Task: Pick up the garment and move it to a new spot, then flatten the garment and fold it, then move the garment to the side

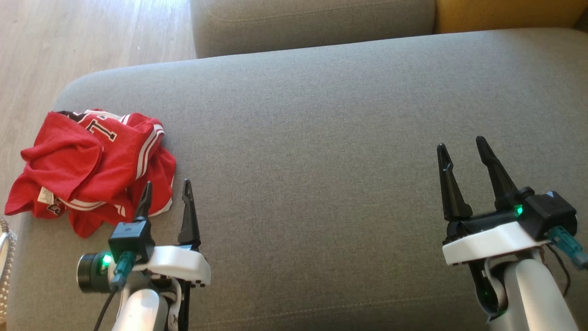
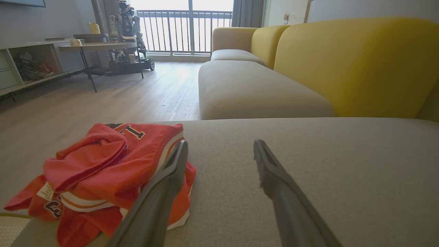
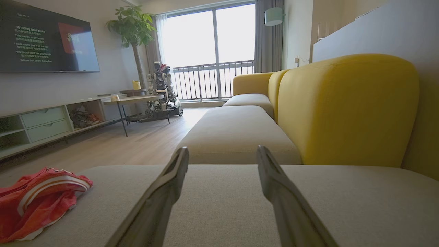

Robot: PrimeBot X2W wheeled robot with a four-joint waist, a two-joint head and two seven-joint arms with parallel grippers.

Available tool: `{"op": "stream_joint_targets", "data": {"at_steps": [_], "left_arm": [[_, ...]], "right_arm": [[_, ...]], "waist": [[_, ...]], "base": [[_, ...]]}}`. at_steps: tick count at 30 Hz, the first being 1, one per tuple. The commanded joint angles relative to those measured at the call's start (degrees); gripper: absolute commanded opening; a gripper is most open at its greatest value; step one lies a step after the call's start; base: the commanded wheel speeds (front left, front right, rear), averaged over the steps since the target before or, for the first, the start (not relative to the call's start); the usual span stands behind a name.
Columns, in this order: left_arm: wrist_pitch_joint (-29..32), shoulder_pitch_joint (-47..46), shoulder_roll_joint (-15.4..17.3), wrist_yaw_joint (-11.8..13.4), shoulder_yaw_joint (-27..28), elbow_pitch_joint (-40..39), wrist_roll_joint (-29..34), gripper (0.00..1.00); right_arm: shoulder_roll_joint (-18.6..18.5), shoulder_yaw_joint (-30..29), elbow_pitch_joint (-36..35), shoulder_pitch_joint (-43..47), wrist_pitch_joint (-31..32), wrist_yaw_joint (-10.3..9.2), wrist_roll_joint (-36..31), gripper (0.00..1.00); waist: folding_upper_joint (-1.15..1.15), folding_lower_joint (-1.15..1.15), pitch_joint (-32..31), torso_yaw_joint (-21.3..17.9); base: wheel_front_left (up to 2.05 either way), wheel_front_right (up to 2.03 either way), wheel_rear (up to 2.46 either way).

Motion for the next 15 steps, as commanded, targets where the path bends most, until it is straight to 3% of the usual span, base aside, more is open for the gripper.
{"op": "stream_joint_targets", "data": {"at_steps": [1,15], "left_arm": [[-0.7,-1.7,-0.1,-0.4,2.4,-1.6,0.8,1.0],[-0.7,-1.7,-1.0,-2.1,3.2,-0.1,3.7,1.0]], "right_arm": [[-0.2,1.3,-1.6,-2.4,-0.5,-0.01,-0.3,1.0],[-0.2,1.0,-0.6,-2.5,-0.5,-0.01,0.0,1.0]], "waist": [[0.0,0.0,0.0,0.0],[0.0,0.0,-0.2,0.1]], "base": [[0.0,0.0,0.0],[0.0,0.0,0.0]]}}
